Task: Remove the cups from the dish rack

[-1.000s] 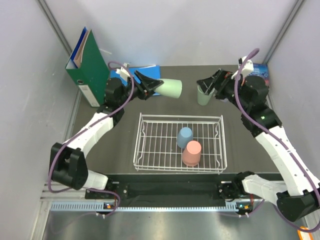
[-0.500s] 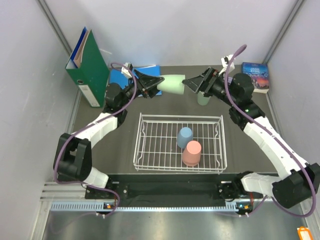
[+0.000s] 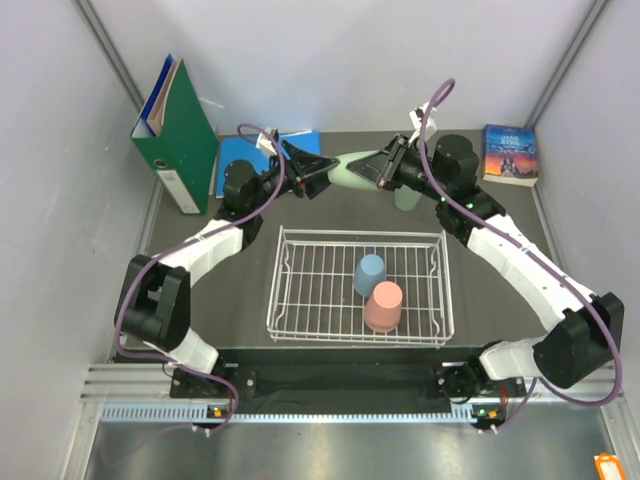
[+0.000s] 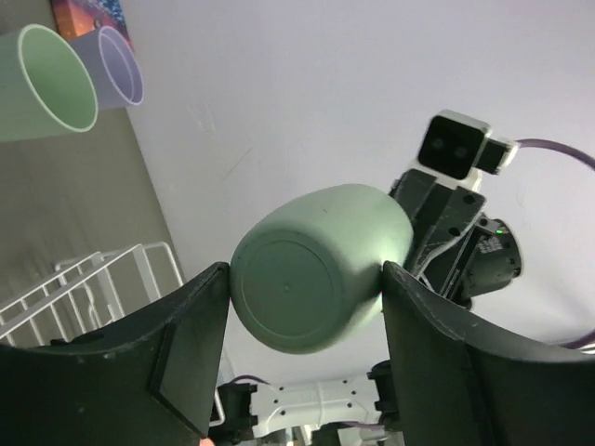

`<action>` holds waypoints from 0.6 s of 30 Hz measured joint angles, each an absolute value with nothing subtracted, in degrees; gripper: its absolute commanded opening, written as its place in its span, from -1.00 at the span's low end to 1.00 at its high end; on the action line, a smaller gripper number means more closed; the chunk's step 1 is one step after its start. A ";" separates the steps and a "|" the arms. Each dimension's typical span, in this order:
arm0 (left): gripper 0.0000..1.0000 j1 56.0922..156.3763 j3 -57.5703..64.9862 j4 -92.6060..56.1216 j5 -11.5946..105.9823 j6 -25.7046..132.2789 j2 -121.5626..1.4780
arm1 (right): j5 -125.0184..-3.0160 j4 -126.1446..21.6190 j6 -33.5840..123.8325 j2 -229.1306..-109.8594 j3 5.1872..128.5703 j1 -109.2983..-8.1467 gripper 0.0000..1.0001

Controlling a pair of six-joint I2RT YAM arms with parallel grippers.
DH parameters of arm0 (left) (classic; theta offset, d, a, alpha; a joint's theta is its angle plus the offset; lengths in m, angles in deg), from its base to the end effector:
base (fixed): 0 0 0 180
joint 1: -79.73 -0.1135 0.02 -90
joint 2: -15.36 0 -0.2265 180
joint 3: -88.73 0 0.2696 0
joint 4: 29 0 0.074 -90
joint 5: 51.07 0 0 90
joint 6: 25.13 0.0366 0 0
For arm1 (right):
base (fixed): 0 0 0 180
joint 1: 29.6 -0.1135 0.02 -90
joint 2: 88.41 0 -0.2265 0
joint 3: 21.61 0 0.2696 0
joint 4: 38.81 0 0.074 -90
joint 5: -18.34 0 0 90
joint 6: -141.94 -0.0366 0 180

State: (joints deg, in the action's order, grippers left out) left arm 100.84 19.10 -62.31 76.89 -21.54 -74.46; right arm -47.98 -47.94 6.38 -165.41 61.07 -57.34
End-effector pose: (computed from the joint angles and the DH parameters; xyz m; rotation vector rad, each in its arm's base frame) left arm 0.3394 -0.1552 0.2703 -0.2760 1.7002 -1.9273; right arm 0.2982 0.1734 0.3544 -0.0707 1.7952 1.2871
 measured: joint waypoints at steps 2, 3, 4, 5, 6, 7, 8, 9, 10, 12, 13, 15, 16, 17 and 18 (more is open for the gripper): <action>0.79 100.79 17.36 -58.33 77.00 -19.42 -74.41 | -48.94 -50.06 7.30 -164.82 62.25 -57.32 -1.00; 0.81 100.68 16.04 -54.73 76.58 -16.82 -74.19 | -50.49 -51.92 8.85 -164.49 62.84 -57.28 -1.00; 0.82 100.66 14.62 -50.20 75.90 -14.18 -73.87 | -52.44 -54.21 10.12 -164.14 63.60 -57.04 -1.00; 0.84 100.49 13.16 -44.78 74.20 -11.18 -73.39 | -54.53 -57.10 11.45 -164.05 64.87 -56.53 -1.00; 0.85 100.18 11.89 -40.10 72.14 -8.56 -72.91 | -56.63 -59.39 12.50 -164.07 66.18 -56.14 -1.00; 0.86 99.85 10.05 -34.18 69.65 -5.83 -72.53 | -60.04 -63.31 14.12 -164.51 68.67 -55.59 -1.00; 0.86 99.53 7.93 -27.97 66.61 -3.03 -72.32 | -62.25 -66.50 15.10 -165.27 71.14 -55.22 -1.00; 0.86 99.33 5.68 -22.44 63.38 -0.56 -72.29 | -65.68 -70.21 16.41 -166.76 75.08 -54.89 -1.00; 0.85 99.15 3.59 -17.35 60.23 1.60 -72.34 | -69.24 -72.99 17.53 -168.62 79.12 -54.65 -1.00; 0.84 98.91 0.07 -8.17 54.92 5.45 -72.49 | -76.28 -79.87 19.25 -173.89 88.65 -54.30 -1.00; 0.82 98.94 -2.12 -3.19 51.84 7.28 -72.97 | -79.78 -82.56 19.82 -176.97 93.28 -54.15 -1.00; 0.81 99.20 -6.25 5.20 45.89 10.69 -74.61 | -84.87 -88.55 20.52 -183.35 101.90 -53.82 -1.00; 0.80 99.35 -7.65 8.61 43.01 12.03 -75.44 | -86.90 -90.78 20.80 -186.56 105.37 -53.65 -1.00; 0.78 99.46 -8.50 11.65 40.47 13.21 -76.23 | -88.61 -93.29 20.96 -189.56 108.10 -53.41 -1.00; 0.78 99.57 -8.85 14.41 38.24 14.19 -76.93 | -89.90 -95.63 21.15 -192.38 110.27 -53.32 -1.00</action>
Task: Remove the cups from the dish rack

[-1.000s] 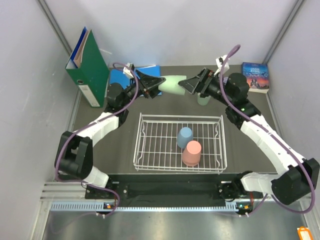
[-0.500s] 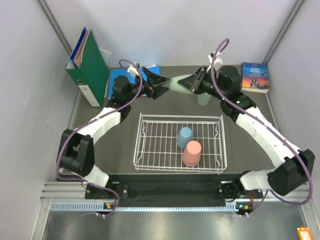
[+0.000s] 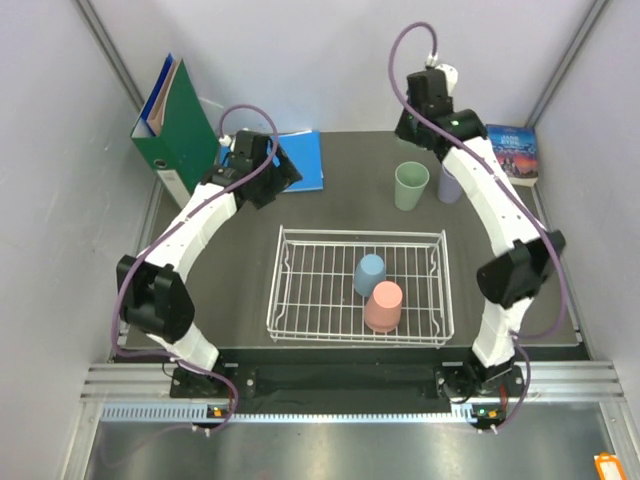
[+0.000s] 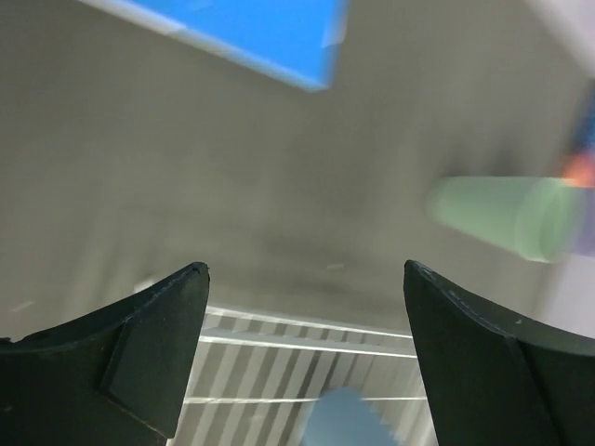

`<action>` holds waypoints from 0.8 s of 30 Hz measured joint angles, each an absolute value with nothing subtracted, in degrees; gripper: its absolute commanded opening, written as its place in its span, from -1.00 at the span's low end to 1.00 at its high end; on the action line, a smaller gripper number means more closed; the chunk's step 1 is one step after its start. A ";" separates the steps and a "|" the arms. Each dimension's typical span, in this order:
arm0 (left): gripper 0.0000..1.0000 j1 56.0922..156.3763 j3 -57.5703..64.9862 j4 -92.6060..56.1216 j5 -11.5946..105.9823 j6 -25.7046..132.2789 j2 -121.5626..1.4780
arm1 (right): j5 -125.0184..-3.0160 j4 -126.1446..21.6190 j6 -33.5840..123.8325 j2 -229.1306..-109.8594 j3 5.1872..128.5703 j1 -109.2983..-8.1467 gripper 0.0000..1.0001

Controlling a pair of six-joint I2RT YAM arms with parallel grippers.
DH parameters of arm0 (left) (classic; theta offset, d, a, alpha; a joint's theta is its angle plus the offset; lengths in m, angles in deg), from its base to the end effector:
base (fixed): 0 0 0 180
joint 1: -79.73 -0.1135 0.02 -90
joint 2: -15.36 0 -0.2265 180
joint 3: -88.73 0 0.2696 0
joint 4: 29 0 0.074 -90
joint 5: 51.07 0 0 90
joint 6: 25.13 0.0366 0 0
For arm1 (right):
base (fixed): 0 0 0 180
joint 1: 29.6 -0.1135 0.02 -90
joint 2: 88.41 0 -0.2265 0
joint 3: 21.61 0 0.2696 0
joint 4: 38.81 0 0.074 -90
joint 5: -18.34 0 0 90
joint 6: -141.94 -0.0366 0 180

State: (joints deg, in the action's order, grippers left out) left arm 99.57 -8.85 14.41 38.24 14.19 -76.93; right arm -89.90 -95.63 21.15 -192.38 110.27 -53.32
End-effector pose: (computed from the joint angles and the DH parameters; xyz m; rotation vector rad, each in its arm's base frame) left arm 0.3618 -0.1301 0.2964 -0.6228 2.2326 -0.6395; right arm 0.3783 0.1537 0.4069 0.3200 2.0329 0.2613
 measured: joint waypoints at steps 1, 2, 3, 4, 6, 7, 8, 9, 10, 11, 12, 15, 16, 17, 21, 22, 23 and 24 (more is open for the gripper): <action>0.77 99.61 -8.92 17.05 36.32 15.04 -77.56 | -90.73 -97.18 21.35 -194.37 111.47 -53.26 -1.00; 0.76 99.64 -8.92 18.97 34.97 15.68 -78.00 | -91.41 -98.80 21.42 -196.38 112.21 -53.06 -1.00; 0.76 99.68 -8.90 21.27 33.68 16.36 -78.59 | -91.82 -100.42 21.48 -198.21 112.50 -52.95 -1.00; 0.75 99.68 -8.87 23.02 32.67 16.95 -79.00 | -91.97 -102.08 21.52 -199.76 112.50 -52.91 -1.00; 0.75 99.66 -8.87 26.08 30.88 17.93 -79.55 | -92.28 -104.77 21.61 -202.23 112.50 -52.77 -1.00; 0.75 99.68 -8.87 27.02 30.24 18.39 -79.55 | -92.41 -105.73 21.74 -203.09 112.47 -52.73 -1.00; 0.75 99.68 -8.87 27.76 29.83 18.69 -79.55 | -92.56 -106.34 21.81 -203.52 112.43 -52.71 -1.00; 0.74 99.68 -8.87 28.31 29.35 19.00 -79.55 | -92.65 -106.85 21.87 -203.85 112.41 -52.69 -1.00; 0.74 99.68 -8.87 28.66 28.95 19.24 -79.55 | -92.65 -107.04 21.87 -203.92 112.36 -52.69 -1.00; 0.74 99.68 -8.87 28.88 28.78 19.44 -79.62 | -92.67 -106.93 21.90 -203.92 112.26 -52.69 -1.00; 0.74 99.68 -8.87 28.99 28.61 19.66 -79.66 | -92.70 -106.52 21.92 -203.83 111.91 -52.69 -1.00; 0.73 99.68 -8.87 29.01 28.56 20.03 -79.88 | -92.59 -106.06 21.92 -203.90 110.70 -52.67 -1.00; 0.73 99.68 -8.87 29.01 28.56 20.07 -79.99 | -92.59 -106.10 21.96 -204.05 110.42 -52.67 -1.00; 0.73 99.68 -8.87 29.01 28.56 20.11 -80.12 | -92.54 -106.06 21.98 -204.38 110.35 -52.67 -1.00; 0.73 99.70 -8.87 29.03 28.56 20.29 -81.10 | -91.95 -105.49 22.20 -205.99 110.18 -52.16 -0.85; 0.73 99.70 -8.87 29.03 28.56 20.31 -81.34 | -91.78 -105.36 22.33 -206.54 110.16 -51.92 -0.79; 0.73 99.72 -8.87 29.03 28.56 20.33 -81.50 | -91.56 -105.21 22.42 -207.11 110.16 -51.64 -0.69; 0.73 99.72 -8.87 29.05 28.56 20.38 -81.69 | -91.36 -105.05 22.46 -207.55 110.16 -51.35 -0.66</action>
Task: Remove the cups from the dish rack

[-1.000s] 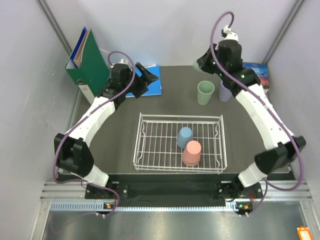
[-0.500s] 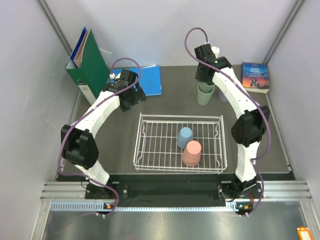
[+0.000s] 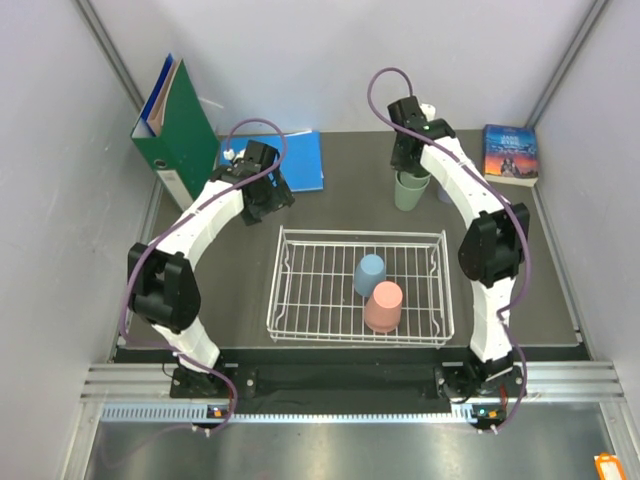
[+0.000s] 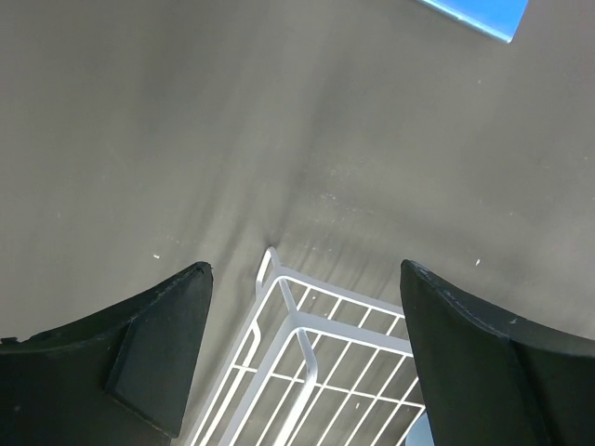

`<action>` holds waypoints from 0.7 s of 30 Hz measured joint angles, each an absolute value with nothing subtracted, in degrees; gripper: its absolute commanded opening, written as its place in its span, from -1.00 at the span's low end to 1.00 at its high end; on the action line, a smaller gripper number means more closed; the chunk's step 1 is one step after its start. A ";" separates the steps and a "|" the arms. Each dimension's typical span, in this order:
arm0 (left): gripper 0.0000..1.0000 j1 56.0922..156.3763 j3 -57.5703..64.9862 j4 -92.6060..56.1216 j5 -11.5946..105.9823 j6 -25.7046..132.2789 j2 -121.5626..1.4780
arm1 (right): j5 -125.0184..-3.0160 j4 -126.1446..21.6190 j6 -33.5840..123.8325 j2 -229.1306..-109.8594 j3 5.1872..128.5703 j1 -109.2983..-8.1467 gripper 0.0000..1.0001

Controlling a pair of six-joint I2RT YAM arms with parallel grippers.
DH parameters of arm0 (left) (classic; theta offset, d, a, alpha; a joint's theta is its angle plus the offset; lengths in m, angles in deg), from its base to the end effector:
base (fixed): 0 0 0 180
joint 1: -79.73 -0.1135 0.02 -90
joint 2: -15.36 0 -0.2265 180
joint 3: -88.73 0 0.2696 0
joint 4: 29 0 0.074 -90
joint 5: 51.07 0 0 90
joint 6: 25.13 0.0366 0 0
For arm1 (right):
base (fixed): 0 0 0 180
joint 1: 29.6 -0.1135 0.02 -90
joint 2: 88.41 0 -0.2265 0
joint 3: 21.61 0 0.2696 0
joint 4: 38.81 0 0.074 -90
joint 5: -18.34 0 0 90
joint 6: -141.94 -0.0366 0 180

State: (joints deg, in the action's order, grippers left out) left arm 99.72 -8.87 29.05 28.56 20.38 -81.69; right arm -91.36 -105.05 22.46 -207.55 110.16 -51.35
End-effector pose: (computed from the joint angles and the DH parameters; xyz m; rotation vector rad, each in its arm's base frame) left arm 0.3561 -0.1225 0.2481 -0.6096 2.4883 -0.2017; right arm 0.4297 0.1582 0.2830 0.3018 2.4124 -0.0351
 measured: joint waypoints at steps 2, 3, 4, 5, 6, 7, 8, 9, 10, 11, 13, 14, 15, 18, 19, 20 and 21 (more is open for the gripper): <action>0.73 99.74 -8.87 29.09 28.56 20.46 -81.89 | -91.12 -104.75 22.62 -208.05 110.16 -50.83 -0.56; 0.73 99.74 -8.87 29.07 28.56 20.46 -81.91 | -91.03 -104.59 22.73 -208.09 110.16 -50.74 -0.52; 0.74 99.74 -8.87 29.09 28.58 20.46 -81.93 | -90.99 -104.48 22.86 -208.09 110.16 -50.61 -0.46; 0.74 99.74 -8.87 29.09 28.58 20.46 -82.02 | -90.99 -104.29 22.95 -208.09 110.24 -50.44 -0.42; 0.74 99.74 -8.87 29.09 28.58 20.46 -82.09 | -90.97 -104.11 23.03 -208.09 110.51 -50.39 -0.39; 0.75 99.79 -8.90 29.09 28.58 20.46 -82.17 | -90.93 -103.76 23.25 -208.09 110.68 -50.31 -0.31; 0.75 99.81 -8.90 29.07 28.58 20.46 -82.30 | -90.90 -103.76 23.38 -208.09 111.10 -50.31 -0.29; 0.75 99.90 -8.92 29.07 28.58 20.46 -82.44 | -90.88 -103.68 23.43 -208.09 111.45 -50.31 -0.27; 0.75 99.96 -9.00 29.07 28.58 20.46 -82.57 | -90.82 -103.57 23.56 -208.09 112.06 -50.31 -0.25; 0.75 100.05 -9.14 29.07 28.58 20.46 -82.68 | -90.64 -103.44 23.69 -208.09 112.69 -50.31 -0.25; 0.75 100.25 -9.35 29.05 28.63 20.46 -82.76 | -90.29 -103.15 23.73 -207.98 113.57 -50.31 -0.21; 0.75 100.36 -9.53 29.01 28.76 20.51 -82.76 | -89.83 -102.69 23.73 -207.70 113.61 -50.31 -0.19; 0.76 100.49 -9.59 28.83 28.91 20.57 -82.76 | -89.37 -102.15 23.71 -207.20 113.37 -50.31 -0.17; 0.80 101.01 -9.64 27.54 30.29 21.67 -82.76 | -85.29 -95.50 23.82 -201.19 105.55 -50.31 -0.05; 0.82 101.38 -9.64 26.91 30.92 22.45 -82.68 | -83.30 -92.66 23.86 -197.58 100.93 -50.31 0.07; 0.84 101.89 -9.64 26.27 31.75 23.28 -82.59 | -81.18 -90.37 23.89 -193.91 96.69 -50.22 0.15; 0.89 102.89 -9.64 25.09 32.65 24.66 -82.28 | -78.42 -86.50 23.86 -189.38 91.56 -49.96 0.27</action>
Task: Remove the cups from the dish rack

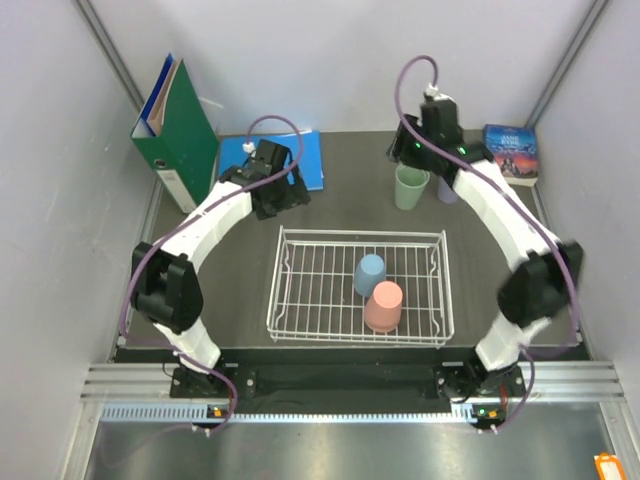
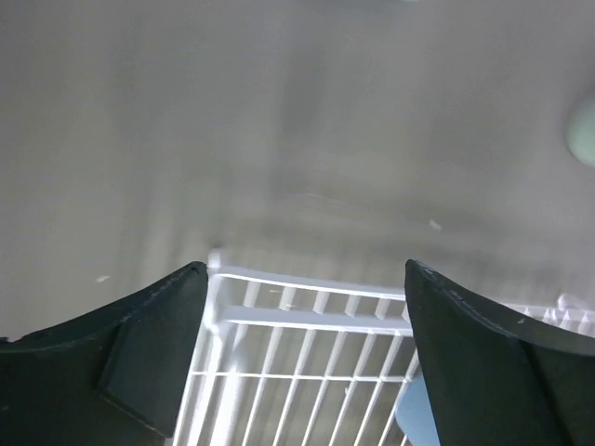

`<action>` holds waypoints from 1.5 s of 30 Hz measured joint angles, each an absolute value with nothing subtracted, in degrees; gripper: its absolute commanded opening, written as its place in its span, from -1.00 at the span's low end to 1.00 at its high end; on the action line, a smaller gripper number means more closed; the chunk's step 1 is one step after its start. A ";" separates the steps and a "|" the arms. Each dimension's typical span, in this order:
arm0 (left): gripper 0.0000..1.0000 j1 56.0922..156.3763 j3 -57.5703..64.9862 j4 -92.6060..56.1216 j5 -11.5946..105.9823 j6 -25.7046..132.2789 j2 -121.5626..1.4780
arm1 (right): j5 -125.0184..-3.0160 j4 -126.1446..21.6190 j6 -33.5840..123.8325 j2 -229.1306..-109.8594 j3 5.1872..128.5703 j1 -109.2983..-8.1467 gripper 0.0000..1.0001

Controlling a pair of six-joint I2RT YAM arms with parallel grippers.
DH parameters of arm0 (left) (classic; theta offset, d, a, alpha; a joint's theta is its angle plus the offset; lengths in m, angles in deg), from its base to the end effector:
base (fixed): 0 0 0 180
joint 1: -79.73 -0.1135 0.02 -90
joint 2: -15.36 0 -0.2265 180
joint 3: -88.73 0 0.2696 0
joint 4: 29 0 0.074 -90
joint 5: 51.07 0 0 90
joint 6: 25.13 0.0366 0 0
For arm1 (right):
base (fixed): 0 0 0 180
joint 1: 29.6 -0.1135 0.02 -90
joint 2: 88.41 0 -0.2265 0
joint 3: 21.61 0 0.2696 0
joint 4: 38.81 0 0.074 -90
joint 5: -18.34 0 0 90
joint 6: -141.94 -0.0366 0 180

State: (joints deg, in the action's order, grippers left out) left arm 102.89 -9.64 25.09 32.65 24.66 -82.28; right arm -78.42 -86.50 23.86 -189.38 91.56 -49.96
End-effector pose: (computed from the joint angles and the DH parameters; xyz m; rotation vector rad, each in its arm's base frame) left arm 0.3561 -0.1480 0.2529 -0.4194 2.4885 -0.3210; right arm 0.3919 0.1409 0.3288 0.2154 2.1962 0.3473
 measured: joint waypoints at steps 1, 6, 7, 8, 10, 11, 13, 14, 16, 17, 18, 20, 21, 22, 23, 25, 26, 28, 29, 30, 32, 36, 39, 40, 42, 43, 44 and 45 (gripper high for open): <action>0.89 103.85 -9.64 24.18 33.02 25.60 -81.93 | -75.87 -82.91 23.47 -184.57 86.38 -49.87 0.48; 0.93 115.79 -9.64 19.28 32.19 32.20 -77.87 | -66.86 -67.90 21.22 -164.01 68.74 -47.92 0.66; 0.94 118.43 -9.64 18.41 32.34 33.25 -76.77 | -65.92 -65.78 20.98 -161.08 66.71 -47.59 0.67; 0.95 120.99 -9.66 17.64 32.76 34.10 -75.66 | -65.33 -64.44 20.85 -159.15 65.46 -47.38 0.68; 0.96 124.53 -9.88 16.88 33.63 35.35 -73.91 | -64.39 -62.19 20.63 -155.31 63.01 -47.09 0.68; 0.97 125.65 -10.05 16.79 33.74 35.70 -73.43 | -64.08 -61.67 20.63 -154.26 62.31 -47.09 0.68; 0.98 127.59 -10.58 16.83 33.96 36.55 -72.86 | -63.84 -60.88 20.63 -152.01 60.35 -47.07 0.69; 0.98 128.88 -10.69 16.85 33.85 36.90 -72.86 | -63.82 -60.99 20.65 -151.18 59.56 -47.07 0.69; 0.98 130.54 -10.69 17.31 33.48 37.47 -73.04 | -63.84 -61.10 20.63 -149.84 58.23 -47.05 0.69; 0.98 131.77 -10.69 17.58 33.22 37.73 -73.12 | -63.84 -61.08 20.65 -149.12 57.39 -47.05 0.69; 0.98 133.12 -10.69 17.69 32.91 38.02 -73.19 | -63.84 -61.21 20.65 -148.53 56.76 -47.05 0.70; 0.98 136.09 -10.69 17.97 32.32 38.37 -73.28 | -63.87 -61.73 20.63 -147.46 55.69 -47.05 0.69; 0.98 137.86 -10.69 18.36 31.38 38.43 -73.32 | -63.87 -62.26 20.65 -146.89 55.32 -47.05 0.70; 0.98 139.39 -10.69 18.87 30.59 38.43 -73.43 | -63.93 -62.65 20.65 -146.48 55.03 -47.05 0.69; 0.98 140.81 -10.69 19.35 29.98 38.43 -73.58 | -63.98 -62.85 20.65 -146.11 54.84 -47.05 0.69; 0.98 142.58 -10.69 20.29 28.74 38.39 -74.22 | -64.04 -63.44 20.67 -144.86 53.94 -47.05 0.70; 0.98 142.78 -10.69 20.75 28.23 38.26 -74.65 | -64.06 -63.74 20.67 -144.27 53.55 -47.05 0.70; 0.98 142.56 -10.67 21.66 26.94 37.95 -75.79 | -64.06 -64.49 20.78 -143.07 52.80 -47.05 0.70; 0.98 142.39 -10.51 21.79 26.46 37.82 -76.32 | -64.06 -64.86 20.85 -142.72 52.67 -47.05 0.70; 0.98 142.28 -10.16 21.79 25.79 37.69 -76.95 | -64.06 -65.14 20.85 -142.37 52.52 -47.05 0.70; 0.98 141.97 -9.03 21.79 24.76 37.34 -78.09 | -64.04 -65.43 20.89 -141.95 52.35 -47.05 0.70; 0.98 141.97 -6.95 21.77 23.56 36.66 -80.60 | -64.02 -65.86 20.91 -141.69 52.15 -47.05 0.69; 0.90 141.97 -6.93 21.38 23.29 36.29 -82.72 | -64.00 -66.04 20.93 -141.65 51.62 -47.05 0.69; 0.87 141.97 -6.93 21.34 23.21 36.22 -83.35 | -64.00 -66.28 20.93 -141.60 51.45 -47.05 0.69; 0.77 141.97 -6.93 21.16 23.12 36.11 -84.36 | -64.00 -66.28 20.96 -141.41 50.86 -47.05 0.69; 0.75 141.97 -6.93 21.09 23.01 36.07 -84.88 | -64.00 -66.43 20.96 -141.36 50.75 -47.05 0.70; 0.69 141.97 -6.93 21.09 22.94 35.98 -85.21 | -64.00 -66.41 21.00 -141.28 50.53 -47.05 0.70; 0.61 141.97 -6.93 21.05 22.94 35.98 -85.47 | -64.00 -66.45 21.04 -141.21 50.47 -47.05 0.69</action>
State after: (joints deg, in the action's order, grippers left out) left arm 141.97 -6.93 21.05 22.94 35.98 -85.47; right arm -64.00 -66.45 21.04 -141.21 50.47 -47.05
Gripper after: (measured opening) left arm 0.882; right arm 0.847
